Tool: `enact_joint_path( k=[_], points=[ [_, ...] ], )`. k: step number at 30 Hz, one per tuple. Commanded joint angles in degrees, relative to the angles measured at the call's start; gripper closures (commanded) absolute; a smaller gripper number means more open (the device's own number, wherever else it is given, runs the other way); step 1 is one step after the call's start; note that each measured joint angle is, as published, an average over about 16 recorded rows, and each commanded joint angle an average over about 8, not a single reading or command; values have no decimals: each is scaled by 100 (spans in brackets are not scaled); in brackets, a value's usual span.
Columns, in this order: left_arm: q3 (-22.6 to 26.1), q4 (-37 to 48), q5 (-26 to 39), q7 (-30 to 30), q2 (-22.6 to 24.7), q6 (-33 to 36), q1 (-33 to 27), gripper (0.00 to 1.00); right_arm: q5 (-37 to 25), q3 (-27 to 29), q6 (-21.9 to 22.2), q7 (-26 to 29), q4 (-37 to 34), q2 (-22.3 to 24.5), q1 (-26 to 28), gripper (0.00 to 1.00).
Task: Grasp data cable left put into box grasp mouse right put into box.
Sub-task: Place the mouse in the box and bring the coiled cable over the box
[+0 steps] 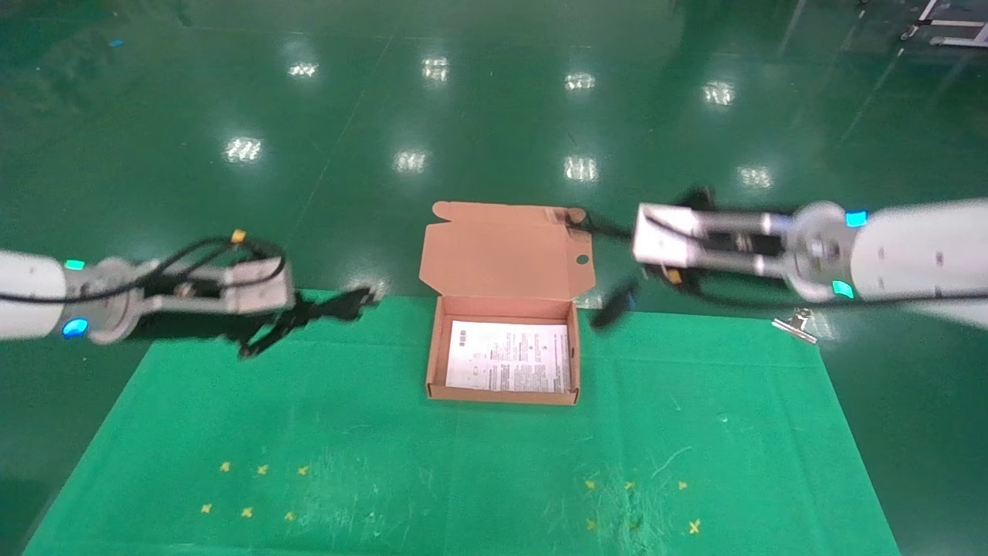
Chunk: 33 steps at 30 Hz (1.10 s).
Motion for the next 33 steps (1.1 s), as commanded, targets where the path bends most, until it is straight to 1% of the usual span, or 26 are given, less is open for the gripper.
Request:
enact_joint_path(
  k=[1,4,8,12,16,21,26,33],
  points=[
    [-62,-303,-12,-81,-53,-107,-39,100,-22,62,144,-43,17,-117,184,100],
    [-110,-512,103,-229,29,-383,-143,100,73,92,370,-278,-321,-501,483,100],
    [-155,-623,296,-379,188,-778,-283,100,211,115,703,-705,-947,-1012,859,100],
    [-174,-607,503,-454,354,-1149,-398,100,386,132,990,-1194,-1645,-1466,1188,100],
    [-179,-512,646,-522,489,-1373,-498,100,569,150,1158,-1612,-2255,-1813,1437,100],
    [-188,-419,724,-604,570,-1460,-596,100,736,172,1243,-1895,-2710,-2033,1616,100],
    [-172,-411,767,-610,546,-1451,-579,100,840,133,1282,-1976,-2781,-2087,1609,100],
    [-86,-504,929,-651,327,-1342,-367,100,900,-5,1254,-1966,-2839,-2055,1415,100]
  ],
)
